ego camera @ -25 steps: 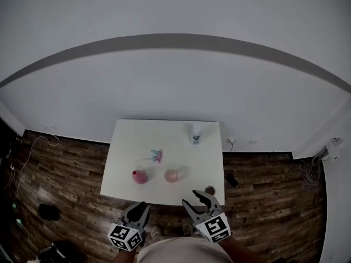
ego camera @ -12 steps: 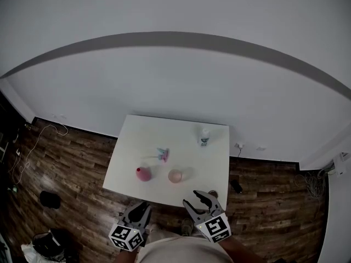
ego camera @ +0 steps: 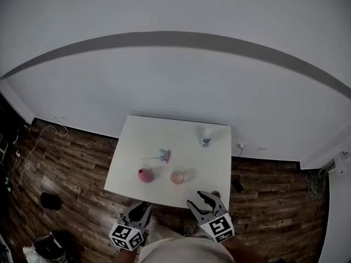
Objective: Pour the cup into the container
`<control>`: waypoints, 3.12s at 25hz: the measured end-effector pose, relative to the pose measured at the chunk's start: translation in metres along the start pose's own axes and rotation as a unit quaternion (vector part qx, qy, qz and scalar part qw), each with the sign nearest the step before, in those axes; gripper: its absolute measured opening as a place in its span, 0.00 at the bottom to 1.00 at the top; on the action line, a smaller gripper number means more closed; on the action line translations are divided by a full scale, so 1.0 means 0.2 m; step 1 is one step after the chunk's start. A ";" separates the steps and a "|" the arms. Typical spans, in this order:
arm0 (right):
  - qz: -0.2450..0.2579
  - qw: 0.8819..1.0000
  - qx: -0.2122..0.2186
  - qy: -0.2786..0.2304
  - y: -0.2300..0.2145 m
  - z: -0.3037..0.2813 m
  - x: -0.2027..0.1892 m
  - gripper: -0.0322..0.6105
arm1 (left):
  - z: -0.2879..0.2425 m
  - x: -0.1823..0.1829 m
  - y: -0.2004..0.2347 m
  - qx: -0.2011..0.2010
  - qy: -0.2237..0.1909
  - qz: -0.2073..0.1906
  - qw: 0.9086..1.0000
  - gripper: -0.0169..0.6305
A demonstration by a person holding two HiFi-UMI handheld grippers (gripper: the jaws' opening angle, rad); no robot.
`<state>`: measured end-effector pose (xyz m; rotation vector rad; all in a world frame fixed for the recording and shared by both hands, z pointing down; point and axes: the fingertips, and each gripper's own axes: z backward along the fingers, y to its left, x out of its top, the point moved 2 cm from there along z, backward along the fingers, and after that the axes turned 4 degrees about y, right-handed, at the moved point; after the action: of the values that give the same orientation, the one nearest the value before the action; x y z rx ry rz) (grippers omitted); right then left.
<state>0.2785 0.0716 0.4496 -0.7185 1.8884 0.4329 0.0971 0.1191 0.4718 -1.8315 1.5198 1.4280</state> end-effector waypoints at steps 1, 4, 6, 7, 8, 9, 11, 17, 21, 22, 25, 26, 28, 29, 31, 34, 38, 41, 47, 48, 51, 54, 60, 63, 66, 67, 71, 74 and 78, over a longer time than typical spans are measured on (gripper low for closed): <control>-0.003 1.000 -0.005 0.001 0.00 -0.01 0.00 0.32 | 0.00 0.01 0.02 -0.004 0.002 -0.001 1.000 0.14; -0.010 1.000 -0.021 0.003 0.01 -0.05 0.03 0.32 | 0.00 0.05 0.08 -0.017 0.006 -0.007 1.000 0.14; -0.012 0.999 -0.032 0.003 0.02 -0.08 0.05 0.32 | -0.01 0.06 0.12 -0.026 0.012 -0.010 1.000 0.14; -0.014 0.999 -0.038 0.004 0.02 -0.09 0.06 0.32 | -0.01 0.07 0.15 -0.032 0.015 -0.010 0.999 0.14; -0.016 0.999 -0.044 0.005 0.03 -0.11 0.07 0.32 | -0.02 0.07 0.17 -0.038 0.018 -0.012 0.999 0.14; -0.019 0.999 -0.050 0.006 0.03 -0.12 0.08 0.32 | -0.02 0.08 0.18 -0.045 0.021 -0.015 0.999 0.14; -0.024 0.998 -0.062 0.008 0.05 -0.16 0.09 0.32 | -0.03 0.09 0.23 -0.060 0.026 -0.023 0.998 0.14; -0.029 0.995 -0.091 0.015 0.14 -0.27 0.15 0.32 | -0.02 0.13 0.36 -0.097 0.038 -0.032 0.994 0.14; -0.026 0.993 -0.111 0.023 0.18 -0.33 0.16 0.32 | -0.02 0.14 0.45 -0.122 0.043 -0.040 0.991 0.14; -0.024 0.993 -0.115 0.026 0.20 -0.35 0.15 0.32 | -0.02 0.14 0.47 -0.127 0.044 -0.041 0.990 0.14; -0.024 0.991 -0.125 0.035 0.22 -0.39 0.14 0.32 | -0.03 0.15 0.52 -0.141 0.046 -0.044 0.988 0.14; -0.026 0.991 -0.126 0.038 0.22 -0.40 0.15 0.32 | -0.04 0.15 0.53 -0.144 0.048 -0.044 0.987 0.14; -0.026 0.991 -0.124 0.043 0.23 -0.42 0.15 0.32 | -0.06 0.14 0.55 -0.151 0.051 -0.046 0.986 0.14; -0.026 0.991 -0.122 0.045 0.23 -0.43 0.15 0.32 | -0.07 0.14 0.55 -0.154 0.053 -0.047 0.985 0.14; -0.028 0.992 -0.115 0.051 0.23 -0.46 0.13 0.34 | -0.10 0.13 0.56 -0.157 0.056 -0.050 0.985 0.14; -0.030 0.993 -0.104 0.056 0.18 -0.48 0.11 0.35 | -0.13 0.15 0.55 -0.150 0.058 -0.050 0.986 0.14; -0.020 0.994 -0.089 0.061 0.07 -0.52 0.11 0.37 | -0.20 0.19 0.52 -0.129 0.057 -0.040 0.989 0.14; -0.014 0.995 -0.070 0.068 -0.01 -0.56 0.07 0.37 | -0.26 0.20 0.49 -0.114 0.059 -0.035 0.991 0.14; 0.003 0.997 -0.033 0.076 -0.10 -0.61 -0.01 0.37 | -0.34 0.19 0.44 -0.080 0.064 -0.024 0.994 0.14; 0.005 0.997 -0.026 0.077 -0.11 -0.61 -0.02 0.37 | -0.36 0.19 0.43 -0.075 0.065 -0.023 0.995 0.14; 0.013 0.997 -0.001 0.077 -0.14 -0.62 -0.06 0.40 | -0.39 0.18 0.40 -0.057 0.064 -0.023 0.996 0.13; 0.020 0.996 0.022 0.079 -0.15 -0.62 -0.09 0.42 | -0.40 0.18 0.37 -0.037 0.059 -0.024 0.997 0.10; 0.043 0.993 0.065 0.091 -0.19 -0.66 -0.17 0.44 | -0.43 0.14 0.34 0.007 0.051 -0.014 0.999 0.05; 0.056 0.990 0.083 0.097 -0.20 -0.66 -0.22 0.44 | -0.44 0.11 0.30 0.022 0.048 -0.006 0.999 0.05; 0.065 0.988 0.097 0.104 -0.22 -0.67 -0.26 0.45 | -0.45 0.08 0.27 0.037 0.045 0.002 0.998 0.04; 0.068 0.987 0.102 0.106 -0.23 -0.68 -0.28 0.45 | -0.46 0.07 0.26 0.041 0.045 0.004 0.998 0.04; 0.076 0.983 0.120 0.113 -0.26 -0.69 -0.34 0.46 | -0.47 0.03 0.20 0.057 0.048 0.010 0.997 0.04; 0.081 0.981 0.131 0.117 -0.27 -0.70 -0.38 0.46 | -0.48 0.01 0.18 0.067 0.051 0.011 0.996 0.04; 0.089 0.978 0.143 0.125 -0.28 -0.74 -0.44 0.47 | -0.48 -0.02 0.17 0.079 0.057 0.012 0.995 0.04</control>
<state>0.2385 -0.0326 0.5920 -0.4289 2.2059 0.1800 0.1122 0.0333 0.5260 -1.8313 1.6651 1.1935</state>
